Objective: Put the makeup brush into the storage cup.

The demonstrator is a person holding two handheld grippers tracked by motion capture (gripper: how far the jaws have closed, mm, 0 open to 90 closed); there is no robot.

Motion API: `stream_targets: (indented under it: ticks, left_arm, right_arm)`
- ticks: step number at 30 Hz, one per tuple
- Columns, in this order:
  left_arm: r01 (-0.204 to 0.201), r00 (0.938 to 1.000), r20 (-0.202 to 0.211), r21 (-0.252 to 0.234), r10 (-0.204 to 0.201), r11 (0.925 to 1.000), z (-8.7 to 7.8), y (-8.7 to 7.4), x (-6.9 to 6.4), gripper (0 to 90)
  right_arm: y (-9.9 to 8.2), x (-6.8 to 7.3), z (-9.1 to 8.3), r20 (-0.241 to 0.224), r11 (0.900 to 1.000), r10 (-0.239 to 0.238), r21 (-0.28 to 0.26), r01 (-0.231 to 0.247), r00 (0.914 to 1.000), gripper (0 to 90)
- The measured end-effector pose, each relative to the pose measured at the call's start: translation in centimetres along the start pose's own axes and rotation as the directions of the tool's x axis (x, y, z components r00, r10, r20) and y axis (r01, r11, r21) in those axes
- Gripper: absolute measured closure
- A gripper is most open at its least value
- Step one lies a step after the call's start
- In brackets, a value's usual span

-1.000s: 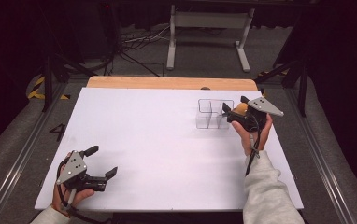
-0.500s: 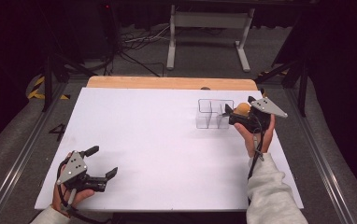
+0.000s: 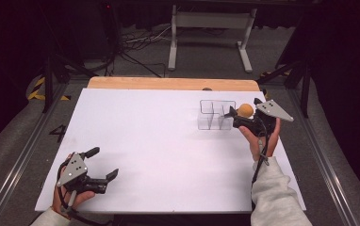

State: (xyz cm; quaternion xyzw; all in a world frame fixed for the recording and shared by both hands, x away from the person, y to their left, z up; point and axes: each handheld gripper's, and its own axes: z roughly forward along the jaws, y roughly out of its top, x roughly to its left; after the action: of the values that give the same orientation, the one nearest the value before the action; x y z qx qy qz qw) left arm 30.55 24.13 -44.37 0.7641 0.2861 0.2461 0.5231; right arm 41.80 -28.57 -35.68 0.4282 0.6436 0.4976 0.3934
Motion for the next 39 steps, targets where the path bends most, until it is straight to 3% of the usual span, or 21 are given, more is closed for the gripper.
stream_targets:
  ticks: [11,17,39]
  left_arm:
    - [-0.005,1.0,-0.001,0.001,0.005,1.0,0.0,0.0,0.0,3.1]
    - [-0.009,1.0,-0.002,-0.002,0.009,1.0,-0.1,0.0,0.1,3.2]
    - [-0.01,1.0,0.001,-0.004,0.01,0.9999,-0.1,0.0,0.0,3.2]
  right_arm:
    - [0.1,0.1,-0.7,-0.002,0.9999,-0.012,-0.011,0.012,0.9999,6.3]
    - [0.1,0.4,-1.2,0.003,0.999,-0.043,-0.008,0.043,0.9991,6.4]
    - [-0.9,0.5,-2.6,-0.014,0.9983,-0.058,-0.001,0.058,0.9982,6.7]
